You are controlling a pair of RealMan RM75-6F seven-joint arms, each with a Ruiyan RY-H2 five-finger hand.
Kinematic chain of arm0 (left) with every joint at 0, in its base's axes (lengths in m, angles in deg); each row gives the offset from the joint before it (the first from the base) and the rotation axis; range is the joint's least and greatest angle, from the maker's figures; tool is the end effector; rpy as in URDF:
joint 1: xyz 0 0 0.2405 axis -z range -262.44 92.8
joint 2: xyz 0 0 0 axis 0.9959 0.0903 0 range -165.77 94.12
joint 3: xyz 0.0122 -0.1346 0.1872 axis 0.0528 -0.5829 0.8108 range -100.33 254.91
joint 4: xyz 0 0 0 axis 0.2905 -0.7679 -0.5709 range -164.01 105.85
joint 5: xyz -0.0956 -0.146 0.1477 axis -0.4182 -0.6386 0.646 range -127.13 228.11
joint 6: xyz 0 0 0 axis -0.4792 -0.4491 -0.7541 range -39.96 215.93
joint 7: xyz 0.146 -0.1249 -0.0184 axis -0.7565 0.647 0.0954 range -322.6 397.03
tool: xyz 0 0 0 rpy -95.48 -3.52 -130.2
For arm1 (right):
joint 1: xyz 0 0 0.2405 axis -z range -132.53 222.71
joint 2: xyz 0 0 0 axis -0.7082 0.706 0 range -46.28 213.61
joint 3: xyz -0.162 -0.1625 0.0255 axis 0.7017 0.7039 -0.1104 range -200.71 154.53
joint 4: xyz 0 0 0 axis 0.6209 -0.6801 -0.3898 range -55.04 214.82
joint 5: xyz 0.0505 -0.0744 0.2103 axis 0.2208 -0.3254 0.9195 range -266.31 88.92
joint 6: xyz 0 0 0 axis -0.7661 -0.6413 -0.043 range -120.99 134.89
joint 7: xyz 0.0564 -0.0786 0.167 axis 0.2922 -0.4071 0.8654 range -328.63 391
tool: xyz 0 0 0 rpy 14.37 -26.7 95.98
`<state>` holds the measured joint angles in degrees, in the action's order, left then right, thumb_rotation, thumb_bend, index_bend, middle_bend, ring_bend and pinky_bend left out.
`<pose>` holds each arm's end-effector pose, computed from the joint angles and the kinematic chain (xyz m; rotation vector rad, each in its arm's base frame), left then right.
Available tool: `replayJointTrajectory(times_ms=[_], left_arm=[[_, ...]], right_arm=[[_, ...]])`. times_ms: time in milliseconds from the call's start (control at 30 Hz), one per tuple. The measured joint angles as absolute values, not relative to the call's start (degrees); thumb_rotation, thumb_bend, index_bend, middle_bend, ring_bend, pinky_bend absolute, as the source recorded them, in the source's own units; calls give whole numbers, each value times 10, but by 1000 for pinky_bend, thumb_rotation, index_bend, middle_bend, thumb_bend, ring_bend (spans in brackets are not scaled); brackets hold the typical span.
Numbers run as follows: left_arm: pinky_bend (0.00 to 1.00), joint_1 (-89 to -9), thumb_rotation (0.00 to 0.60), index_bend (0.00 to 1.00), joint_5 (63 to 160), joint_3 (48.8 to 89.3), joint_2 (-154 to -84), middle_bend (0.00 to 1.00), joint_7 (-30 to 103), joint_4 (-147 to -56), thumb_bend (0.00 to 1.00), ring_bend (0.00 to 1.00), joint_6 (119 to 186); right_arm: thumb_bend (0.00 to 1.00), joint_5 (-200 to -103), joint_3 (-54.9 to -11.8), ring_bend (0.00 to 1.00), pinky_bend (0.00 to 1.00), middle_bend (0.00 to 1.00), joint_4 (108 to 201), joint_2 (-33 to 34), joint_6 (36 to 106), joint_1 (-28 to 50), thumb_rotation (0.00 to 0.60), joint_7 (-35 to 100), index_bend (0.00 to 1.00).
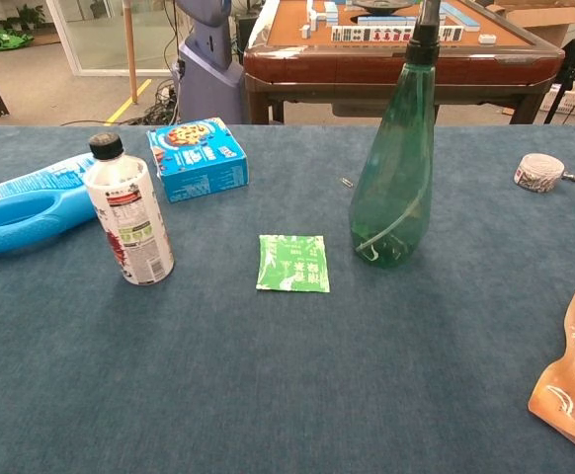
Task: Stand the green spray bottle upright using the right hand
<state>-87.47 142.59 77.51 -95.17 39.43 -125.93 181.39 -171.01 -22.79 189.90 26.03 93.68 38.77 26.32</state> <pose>-0.2887 0.1786 0.1561 -1.3384 -0.9009 -0.9471 -0.2495 -0.2185 0.1346 1.3398 -1.0262 0.9473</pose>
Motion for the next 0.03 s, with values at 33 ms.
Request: replayJointTrajectory(times_ms=[33], left_arm=[[20,-874,600,69,1426,775,-952,0,394,-1260,255,56,1814]], right_arm=[[321,-1712,-228,118,4,282,1899,260,937,389,600,265,272]])
